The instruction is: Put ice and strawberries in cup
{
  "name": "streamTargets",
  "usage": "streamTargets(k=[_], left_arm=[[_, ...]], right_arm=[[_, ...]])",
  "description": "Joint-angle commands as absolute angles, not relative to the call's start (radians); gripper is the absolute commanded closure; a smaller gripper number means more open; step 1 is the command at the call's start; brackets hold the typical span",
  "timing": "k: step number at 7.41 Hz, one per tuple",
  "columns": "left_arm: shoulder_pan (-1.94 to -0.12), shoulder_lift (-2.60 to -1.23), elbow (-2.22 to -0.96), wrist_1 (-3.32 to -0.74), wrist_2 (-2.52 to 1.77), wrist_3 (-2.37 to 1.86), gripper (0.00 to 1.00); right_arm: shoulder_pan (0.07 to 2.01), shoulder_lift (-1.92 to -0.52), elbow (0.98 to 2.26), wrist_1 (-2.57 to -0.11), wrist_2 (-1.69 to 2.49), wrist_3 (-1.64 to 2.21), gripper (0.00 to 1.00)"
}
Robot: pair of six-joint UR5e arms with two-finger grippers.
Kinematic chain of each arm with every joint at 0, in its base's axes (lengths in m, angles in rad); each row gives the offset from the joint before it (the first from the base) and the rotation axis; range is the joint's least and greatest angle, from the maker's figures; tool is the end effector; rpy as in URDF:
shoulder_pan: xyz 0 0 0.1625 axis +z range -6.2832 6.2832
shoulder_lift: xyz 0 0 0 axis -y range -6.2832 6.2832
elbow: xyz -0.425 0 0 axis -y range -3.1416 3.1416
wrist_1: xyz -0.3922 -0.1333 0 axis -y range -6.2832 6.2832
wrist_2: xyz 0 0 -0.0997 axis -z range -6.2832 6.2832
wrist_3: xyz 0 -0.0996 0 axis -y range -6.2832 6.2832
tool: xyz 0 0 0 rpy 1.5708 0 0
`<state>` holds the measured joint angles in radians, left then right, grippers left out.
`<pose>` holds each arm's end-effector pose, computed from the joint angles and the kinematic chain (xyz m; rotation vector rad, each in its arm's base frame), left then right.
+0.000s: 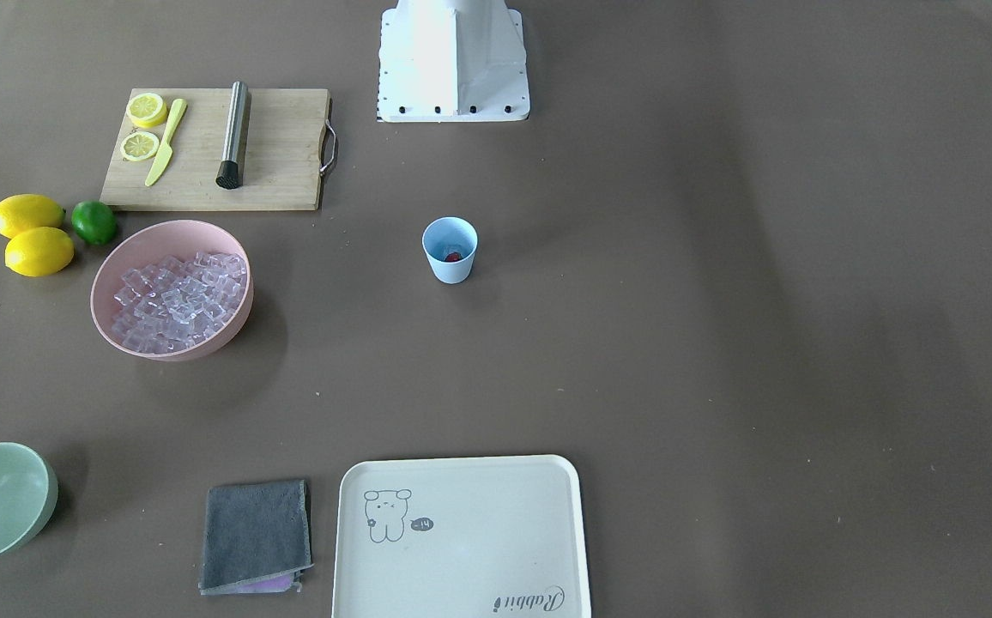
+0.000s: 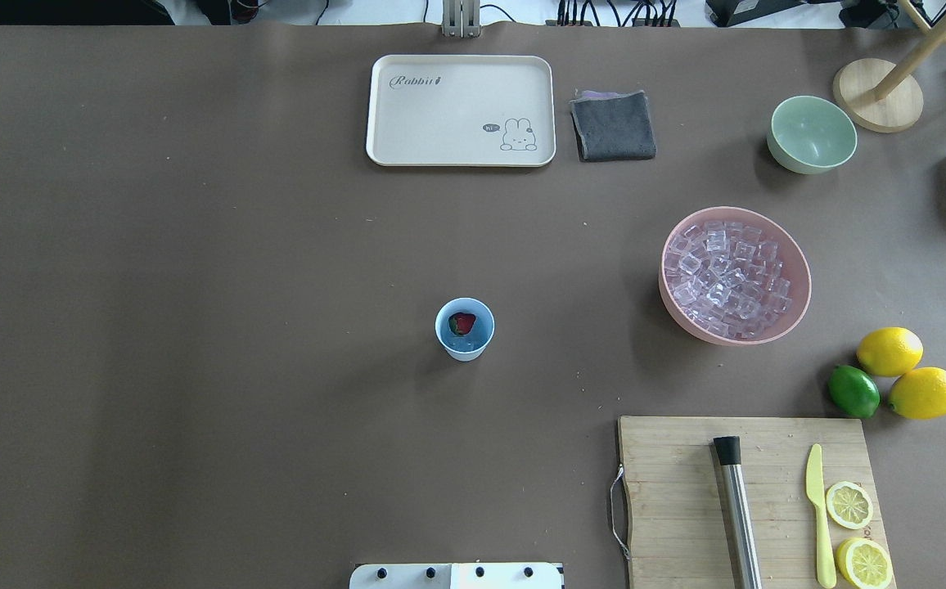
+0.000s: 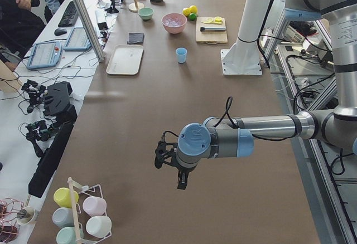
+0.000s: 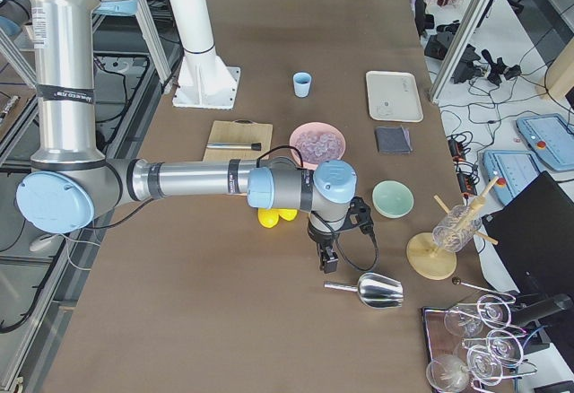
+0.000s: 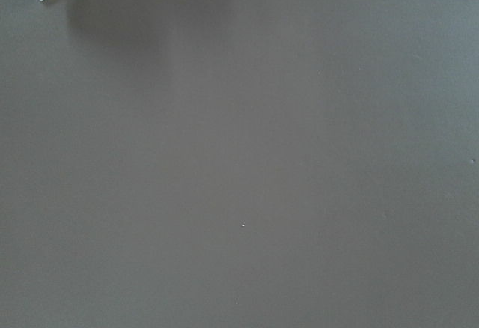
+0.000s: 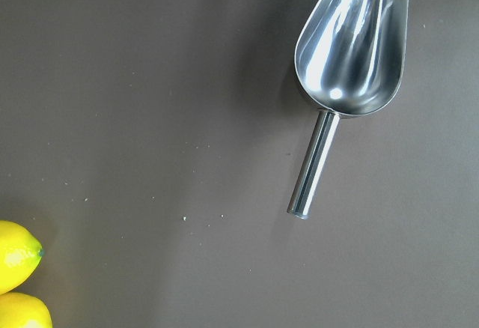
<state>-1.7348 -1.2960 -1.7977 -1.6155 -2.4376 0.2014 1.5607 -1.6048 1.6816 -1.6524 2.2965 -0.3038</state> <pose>-0.1180 -0.3615 0.6551 0.1546 0.8530 0.0336 0.0624 -0.4766 0.6321 0.1020 -0.7214 -0.2982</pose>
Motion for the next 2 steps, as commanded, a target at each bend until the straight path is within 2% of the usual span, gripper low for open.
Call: streamTargets(k=[1, 2], left_arm=[[-1.735, -1.296, -1.81, -1.615, -2.437, 0.201, 0.02], [-1.735, -1.296, -1.812, -1.615, -2.437, 0.201, 0.02]], right_arm=[[1.566, -1.611, 1.684, -1.652, 2.296, -0.318, 0.0], [1.566, -1.612, 1.684, -1.652, 2.296, -0.318, 0.0]])
